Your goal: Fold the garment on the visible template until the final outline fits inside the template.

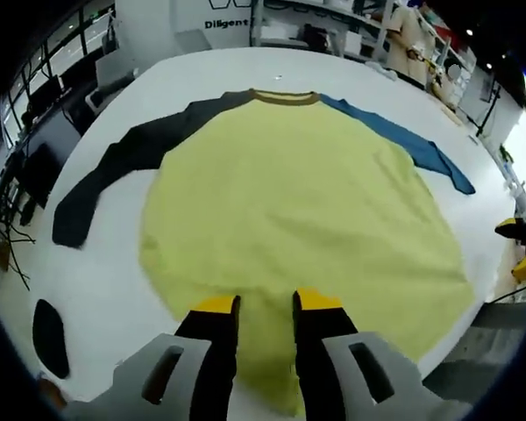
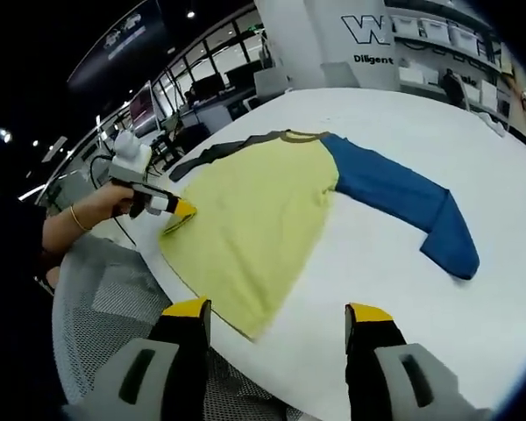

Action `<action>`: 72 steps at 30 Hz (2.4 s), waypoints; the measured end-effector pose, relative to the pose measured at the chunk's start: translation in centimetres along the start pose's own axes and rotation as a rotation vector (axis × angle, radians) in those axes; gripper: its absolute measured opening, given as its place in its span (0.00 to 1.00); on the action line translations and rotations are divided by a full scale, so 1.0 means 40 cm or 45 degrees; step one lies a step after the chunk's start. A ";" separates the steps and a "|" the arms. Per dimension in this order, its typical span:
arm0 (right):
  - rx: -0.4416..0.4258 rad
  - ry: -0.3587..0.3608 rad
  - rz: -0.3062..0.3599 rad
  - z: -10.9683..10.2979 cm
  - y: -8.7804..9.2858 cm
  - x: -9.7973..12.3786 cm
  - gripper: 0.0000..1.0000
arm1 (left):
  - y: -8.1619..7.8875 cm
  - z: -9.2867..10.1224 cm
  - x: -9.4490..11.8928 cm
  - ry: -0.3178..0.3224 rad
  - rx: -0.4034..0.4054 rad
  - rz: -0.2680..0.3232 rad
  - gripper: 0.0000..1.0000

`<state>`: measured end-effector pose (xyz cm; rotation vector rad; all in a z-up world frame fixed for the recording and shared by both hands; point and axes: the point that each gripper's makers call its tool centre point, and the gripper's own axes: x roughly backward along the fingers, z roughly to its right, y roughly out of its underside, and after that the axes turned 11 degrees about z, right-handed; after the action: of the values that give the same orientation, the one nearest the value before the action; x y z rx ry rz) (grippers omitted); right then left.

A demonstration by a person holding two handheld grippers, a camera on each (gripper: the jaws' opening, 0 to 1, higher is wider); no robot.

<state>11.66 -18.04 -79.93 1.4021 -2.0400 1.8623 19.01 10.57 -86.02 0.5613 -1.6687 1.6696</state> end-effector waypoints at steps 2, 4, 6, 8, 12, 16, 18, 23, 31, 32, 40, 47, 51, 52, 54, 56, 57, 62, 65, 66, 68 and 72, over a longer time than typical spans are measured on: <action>0.002 -0.006 0.001 0.000 -0.001 0.001 0.61 | 0.004 0.013 -0.001 0.028 0.034 -0.008 0.04; 0.005 -0.009 0.001 0.002 -0.001 0.001 0.62 | 0.005 0.012 0.000 0.017 -0.001 -0.012 0.02; 0.011 -0.014 -0.001 0.004 -0.001 0.001 0.63 | 0.001 0.012 0.004 0.016 -0.004 -0.006 0.00; 0.015 -0.017 -0.001 0.007 -0.002 0.002 0.64 | -0.001 0.011 0.011 0.021 0.011 -0.002 0.00; 0.023 -0.020 0.001 0.011 -0.005 0.002 0.68 | -0.013 0.008 0.037 0.030 0.034 0.028 0.00; 0.038 -0.027 -0.002 0.010 -0.006 0.001 0.71 | -0.032 0.003 0.073 0.032 0.067 0.108 0.00; 0.044 -0.028 -0.003 0.011 -0.007 0.000 0.72 | -0.032 -0.002 0.097 0.022 0.107 0.125 0.00; 0.060 -0.036 -0.012 0.011 -0.008 -0.001 0.73 | -0.023 -0.032 0.142 -0.027 0.106 0.143 0.00; 0.072 -0.040 -0.017 0.006 -0.011 -0.007 0.73 | 0.034 -0.109 0.188 -0.113 0.070 0.053 0.00; 0.072 -0.038 -0.015 0.006 -0.012 -0.007 0.74 | 0.038 -0.117 0.190 -0.120 0.071 0.053 0.00; 0.079 -0.023 -0.012 0.007 -0.017 -0.009 0.74 | 0.087 -0.153 0.201 -0.164 0.063 -0.058 0.00; 0.056 0.014 0.013 0.019 -0.031 -0.008 0.74 | 0.122 -0.168 0.200 -0.137 0.084 -0.117 0.00; 0.056 0.025 0.010 0.023 -0.031 -0.006 0.73 | 0.154 -0.171 0.194 -0.101 0.152 -0.158 0.00; 0.055 0.028 0.010 0.024 -0.030 -0.005 0.73 | 0.160 -0.169 0.195 -0.093 0.162 -0.166 0.00; 0.051 0.033 0.011 0.026 -0.031 -0.005 0.73 | 0.166 -0.175 0.194 -0.095 0.178 -0.159 0.00; 0.048 0.038 0.012 0.029 -0.032 -0.004 0.73 | 0.177 -0.182 0.198 -0.094 0.181 -0.170 0.00; 0.048 0.040 0.012 0.029 -0.032 -0.004 0.73 | 0.178 -0.184 0.199 -0.091 0.181 -0.170 0.00; 0.051 0.040 0.005 0.031 -0.032 -0.006 0.72 | 0.181 -0.182 0.200 0.013 0.102 -0.135 0.00; 0.052 0.045 0.004 0.033 -0.033 -0.007 0.72 | 0.190 -0.187 0.202 0.044 0.117 -0.132 0.00; 0.052 0.046 0.005 0.033 -0.033 -0.007 0.72 | 0.190 -0.187 0.202 0.059 0.110 -0.126 0.00; 0.049 0.048 0.011 0.034 -0.037 -0.006 0.72 | 0.191 -0.191 0.201 0.072 0.104 -0.114 0.00; 0.045 0.056 0.013 0.035 -0.036 -0.006 0.72 | 0.207 -0.204 0.199 0.087 0.056 -0.105 0.00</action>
<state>13.42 -18.87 -79.33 1.3486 -2.0079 1.9241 9.11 20.56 -86.45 0.5803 -1.5433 1.6516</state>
